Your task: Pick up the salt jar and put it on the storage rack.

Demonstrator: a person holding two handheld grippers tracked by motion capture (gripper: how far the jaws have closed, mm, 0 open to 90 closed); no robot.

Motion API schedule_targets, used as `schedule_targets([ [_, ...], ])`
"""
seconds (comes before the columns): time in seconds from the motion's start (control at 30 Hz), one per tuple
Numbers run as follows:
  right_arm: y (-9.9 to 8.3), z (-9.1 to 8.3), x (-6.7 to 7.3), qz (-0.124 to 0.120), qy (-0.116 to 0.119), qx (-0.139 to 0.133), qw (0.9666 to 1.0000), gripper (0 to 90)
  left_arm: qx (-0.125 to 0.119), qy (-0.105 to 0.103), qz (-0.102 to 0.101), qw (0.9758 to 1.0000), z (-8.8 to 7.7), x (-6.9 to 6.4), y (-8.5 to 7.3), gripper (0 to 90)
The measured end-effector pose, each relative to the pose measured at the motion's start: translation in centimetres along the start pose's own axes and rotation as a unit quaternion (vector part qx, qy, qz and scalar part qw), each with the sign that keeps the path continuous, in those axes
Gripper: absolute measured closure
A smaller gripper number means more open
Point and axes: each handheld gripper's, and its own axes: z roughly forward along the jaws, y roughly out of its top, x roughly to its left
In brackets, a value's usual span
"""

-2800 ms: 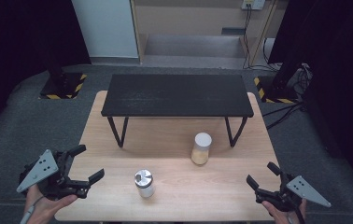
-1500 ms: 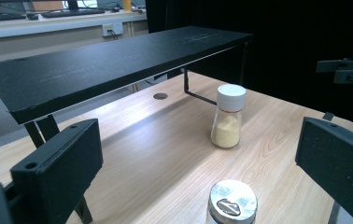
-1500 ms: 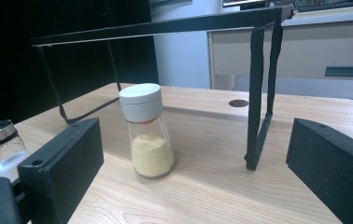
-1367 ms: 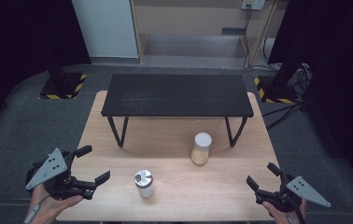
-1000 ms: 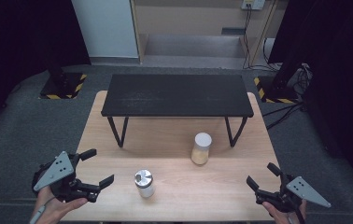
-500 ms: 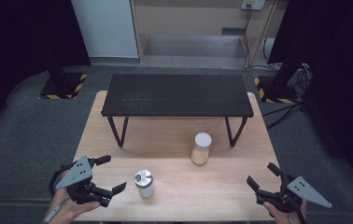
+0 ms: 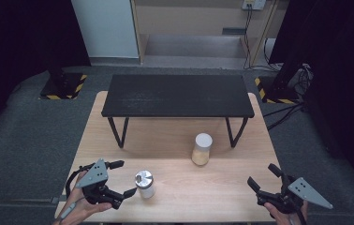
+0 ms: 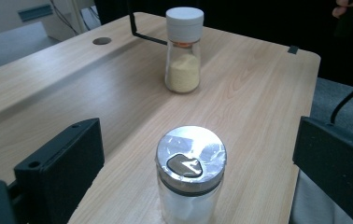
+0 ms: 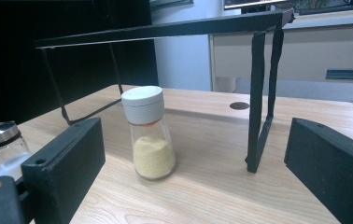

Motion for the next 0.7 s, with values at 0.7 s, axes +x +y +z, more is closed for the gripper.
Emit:
schedule_targets([
  [0.7,0.0,0.1,0.0,-0.001,0.002,0.004,1.0000,5.7,0.034,-0.032,0.041,0.9981,3.4,2.2,-1.0,4.5],
])
